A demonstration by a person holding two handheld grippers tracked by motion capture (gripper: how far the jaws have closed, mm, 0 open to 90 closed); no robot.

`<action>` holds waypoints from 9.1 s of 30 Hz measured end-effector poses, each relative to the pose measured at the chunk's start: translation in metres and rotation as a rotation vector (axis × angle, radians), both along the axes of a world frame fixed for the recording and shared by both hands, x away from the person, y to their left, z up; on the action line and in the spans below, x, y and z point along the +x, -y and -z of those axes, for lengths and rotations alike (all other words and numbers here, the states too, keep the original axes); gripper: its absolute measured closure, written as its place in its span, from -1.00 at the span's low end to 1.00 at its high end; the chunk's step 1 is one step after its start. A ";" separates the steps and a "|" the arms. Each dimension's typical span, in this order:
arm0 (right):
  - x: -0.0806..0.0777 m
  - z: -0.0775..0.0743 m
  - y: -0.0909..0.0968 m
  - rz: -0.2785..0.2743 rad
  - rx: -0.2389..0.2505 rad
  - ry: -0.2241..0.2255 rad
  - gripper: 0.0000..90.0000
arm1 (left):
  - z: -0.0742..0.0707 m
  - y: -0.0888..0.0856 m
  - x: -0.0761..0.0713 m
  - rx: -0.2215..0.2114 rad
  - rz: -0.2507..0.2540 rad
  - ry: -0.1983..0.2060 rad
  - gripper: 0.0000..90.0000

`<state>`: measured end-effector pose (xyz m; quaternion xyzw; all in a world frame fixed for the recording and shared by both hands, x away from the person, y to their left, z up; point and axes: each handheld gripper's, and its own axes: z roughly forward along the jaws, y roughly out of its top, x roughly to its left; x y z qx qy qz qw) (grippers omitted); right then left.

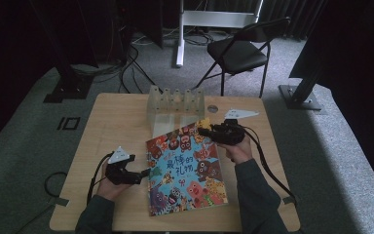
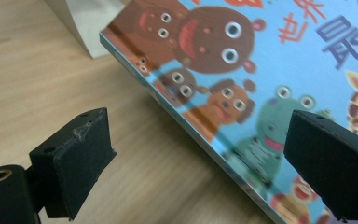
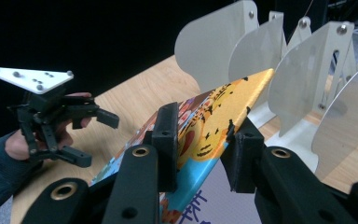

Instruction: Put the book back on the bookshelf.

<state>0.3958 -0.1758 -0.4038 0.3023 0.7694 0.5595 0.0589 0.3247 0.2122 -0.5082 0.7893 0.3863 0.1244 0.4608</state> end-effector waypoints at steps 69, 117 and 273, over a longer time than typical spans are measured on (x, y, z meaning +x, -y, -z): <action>-0.014 -0.027 0.029 -0.024 -0.012 0.137 0.40 | -0.024 0.017 0.051 -0.344 0.243 -0.118 -0.23; -0.018 -0.017 0.045 0.148 -0.042 0.235 0.11 | -0.112 0.018 0.012 -0.248 0.271 0.370 0.50; -0.029 0.116 0.136 0.363 -0.143 -0.067 -0.05 | -0.022 0.087 -0.017 -0.298 0.151 0.415 0.77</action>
